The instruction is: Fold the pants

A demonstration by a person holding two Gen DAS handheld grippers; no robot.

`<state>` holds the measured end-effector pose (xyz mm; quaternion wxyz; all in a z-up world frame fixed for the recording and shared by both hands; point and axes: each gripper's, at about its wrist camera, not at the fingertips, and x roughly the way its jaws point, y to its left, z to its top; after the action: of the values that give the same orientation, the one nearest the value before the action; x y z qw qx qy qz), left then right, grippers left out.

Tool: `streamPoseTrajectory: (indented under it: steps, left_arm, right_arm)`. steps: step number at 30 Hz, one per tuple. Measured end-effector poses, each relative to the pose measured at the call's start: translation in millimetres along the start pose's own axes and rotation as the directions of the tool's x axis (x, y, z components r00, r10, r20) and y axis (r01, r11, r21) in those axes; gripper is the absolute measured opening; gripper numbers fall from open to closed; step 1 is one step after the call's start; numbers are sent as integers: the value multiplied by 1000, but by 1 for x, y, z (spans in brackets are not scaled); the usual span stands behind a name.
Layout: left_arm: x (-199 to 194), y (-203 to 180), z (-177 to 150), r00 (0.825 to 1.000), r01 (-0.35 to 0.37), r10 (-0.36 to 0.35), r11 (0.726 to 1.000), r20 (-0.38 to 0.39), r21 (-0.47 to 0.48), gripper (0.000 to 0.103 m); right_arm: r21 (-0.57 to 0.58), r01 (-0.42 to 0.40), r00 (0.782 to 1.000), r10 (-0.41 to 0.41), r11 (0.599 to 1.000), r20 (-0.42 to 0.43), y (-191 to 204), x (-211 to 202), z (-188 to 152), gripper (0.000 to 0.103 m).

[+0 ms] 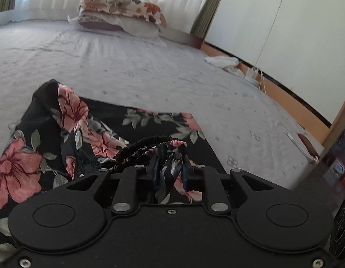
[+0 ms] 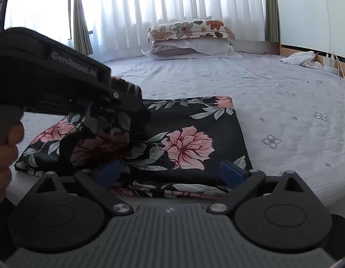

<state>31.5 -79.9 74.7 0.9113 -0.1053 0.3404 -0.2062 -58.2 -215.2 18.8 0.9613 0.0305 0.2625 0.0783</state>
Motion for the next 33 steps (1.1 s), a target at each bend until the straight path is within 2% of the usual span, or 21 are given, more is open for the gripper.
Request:
streamPoseTrajectory:
  steps: [1,2,4,5,7,10,12,13,15,16,17,20,24,27,30,32,33]
  left_arm:
    - [4,-1,-2,999,0,0,1000,-34,-6,31]
    - [4,-1,-2,999,7,-8,1000,-50,-11,48]
    - [-8,1,-2,999,28,-28,1000,-23,-2,67]
    - [-16,3,0,1000,29,-29,999,-1,16,76]
    - [-36,9,6,999,14,-16,999,40,49,83]
    - [-72,25,14,992,-28,23,999,120,41,83]
    - [-93,39,16,981,-73,70,997,183,12,83]
    - [-100,46,16,973,-108,106,994,205,-2,80]
    - [-110,60,13,949,-207,208,978,238,-29,62]
    - [-112,67,10,937,-250,253,967,239,-42,46]
    - [-113,75,8,930,-284,291,957,227,-62,38]
    - [-112,100,-3,925,-321,339,939,171,-124,28]
    - [-97,121,-21,909,-381,398,914,128,-135,27]
    - [-82,133,-37,910,-396,409,907,71,-144,26]
    - [-72,139,-51,912,-401,409,905,35,-144,25]
    - [-72,139,-56,911,-403,410,907,47,-122,25]
    - [-72,137,-58,909,-407,414,908,52,-103,25]
  right_arm:
    - [3,-2,1000,2,1000,1,-1,0,0,101]
    - [1,-1,1000,1,1000,0,-1,-1,-1,101]
    - [-14,5,1000,-5,1000,-2,1,-1,-2,101]
    - [-25,6,1000,-6,1000,-1,5,-1,-3,101]
    - [-46,-6,1000,7,999,8,12,0,-4,101]
    - [-64,-9,999,12,998,34,23,2,-2,101]
    - [-90,9,998,-4,996,59,31,4,1,101]
    - [-113,27,997,-19,993,72,36,6,4,102]
    - [-208,78,993,-59,975,98,53,9,9,103]
    - [-262,93,992,-66,961,109,62,12,11,103]
    - [-317,95,992,-62,944,113,73,16,14,103]
    - [-383,38,996,-6,923,85,95,29,19,103]
    - [-369,-41,998,53,929,22,111,50,28,103]
    - [-321,-92,996,82,943,-43,108,67,35,96]
    - [-261,-117,990,93,958,-103,94,79,43,71]
    - [-209,-112,990,90,971,-113,80,83,50,35]
    - [-188,-87,992,68,978,-105,74,84,53,25]
